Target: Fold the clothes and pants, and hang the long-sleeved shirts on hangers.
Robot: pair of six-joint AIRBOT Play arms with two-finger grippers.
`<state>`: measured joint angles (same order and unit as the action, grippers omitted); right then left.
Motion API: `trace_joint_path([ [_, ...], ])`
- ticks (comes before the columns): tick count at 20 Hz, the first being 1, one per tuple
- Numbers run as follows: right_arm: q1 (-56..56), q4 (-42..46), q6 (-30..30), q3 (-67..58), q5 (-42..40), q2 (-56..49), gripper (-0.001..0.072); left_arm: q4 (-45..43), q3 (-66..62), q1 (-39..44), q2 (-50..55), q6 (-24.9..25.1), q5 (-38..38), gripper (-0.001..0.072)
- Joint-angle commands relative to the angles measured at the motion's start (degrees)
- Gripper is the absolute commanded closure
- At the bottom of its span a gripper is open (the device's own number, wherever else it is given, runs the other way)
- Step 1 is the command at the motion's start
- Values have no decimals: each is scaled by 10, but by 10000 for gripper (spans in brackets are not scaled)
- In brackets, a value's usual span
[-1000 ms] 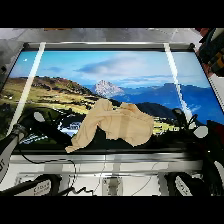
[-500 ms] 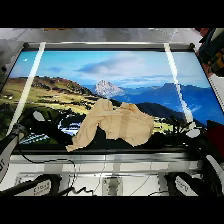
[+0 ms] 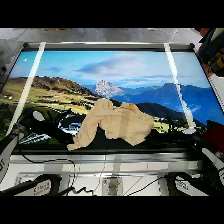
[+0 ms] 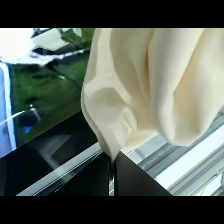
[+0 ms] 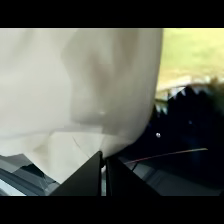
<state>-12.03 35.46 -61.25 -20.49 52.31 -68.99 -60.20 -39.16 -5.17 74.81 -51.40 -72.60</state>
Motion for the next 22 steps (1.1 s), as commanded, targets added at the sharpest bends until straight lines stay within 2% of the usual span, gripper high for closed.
trace_joint_path([
  [1, -1, -9, 40, -36, 12, 5, 701, 33, -22, 0, 0, 0, 6, 685],
  [6, -1, 52, 23, -159, 25, 112, 701, 37, -139, -1, -43, -2, 6, 685],
  [10, -1, 221, -42, -294, 20, 214, 702, 37, -225, -19, -111, -2, 16, 686],
  [13, -1, 330, -79, -395, 20, 266, 701, 37, -247, -61, -177, -16, 56, 686],
  [17, -1, 339, -87, -495, 21, 293, 701, 45, -247, -116, -271, -66, 142, 685],
  [22, -1, 320, -86, -608, 25, 297, 701, 100, -247, -127, -380, -73, 269, 685],
])
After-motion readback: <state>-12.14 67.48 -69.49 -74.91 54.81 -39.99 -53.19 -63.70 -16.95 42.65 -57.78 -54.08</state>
